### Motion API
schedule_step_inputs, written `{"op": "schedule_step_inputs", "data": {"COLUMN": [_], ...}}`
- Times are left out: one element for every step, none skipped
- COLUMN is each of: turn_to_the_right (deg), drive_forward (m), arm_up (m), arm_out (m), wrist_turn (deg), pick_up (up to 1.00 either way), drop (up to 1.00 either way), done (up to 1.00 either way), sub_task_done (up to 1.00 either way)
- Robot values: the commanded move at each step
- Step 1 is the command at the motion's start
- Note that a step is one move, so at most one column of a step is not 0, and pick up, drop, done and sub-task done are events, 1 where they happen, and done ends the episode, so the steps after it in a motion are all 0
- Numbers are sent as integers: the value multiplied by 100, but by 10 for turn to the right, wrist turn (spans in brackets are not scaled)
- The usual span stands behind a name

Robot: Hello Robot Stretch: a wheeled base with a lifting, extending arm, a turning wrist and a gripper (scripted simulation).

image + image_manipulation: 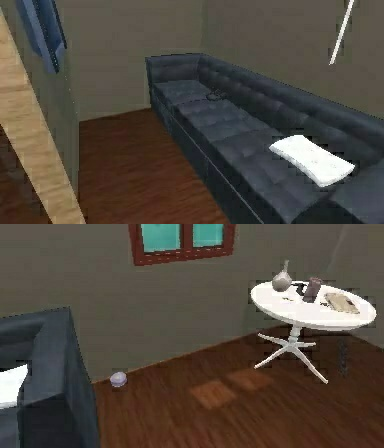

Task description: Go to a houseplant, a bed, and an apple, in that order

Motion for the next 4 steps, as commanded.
{"op": "schedule_step_inputs", "data": {"turn_to_the_right": [0,-450,-240,0], "drive_forward": [30,0,0,100], "arm_up": [0,0,0,0], "arm_out": [0,0,0,0], "wrist_turn": [0,0,0,0], "pick_up": [0,0,0,0], "drop": [0,0,0,0], "done": [0,0,0,0], "sub_task_done": [0,0,0,0]}}
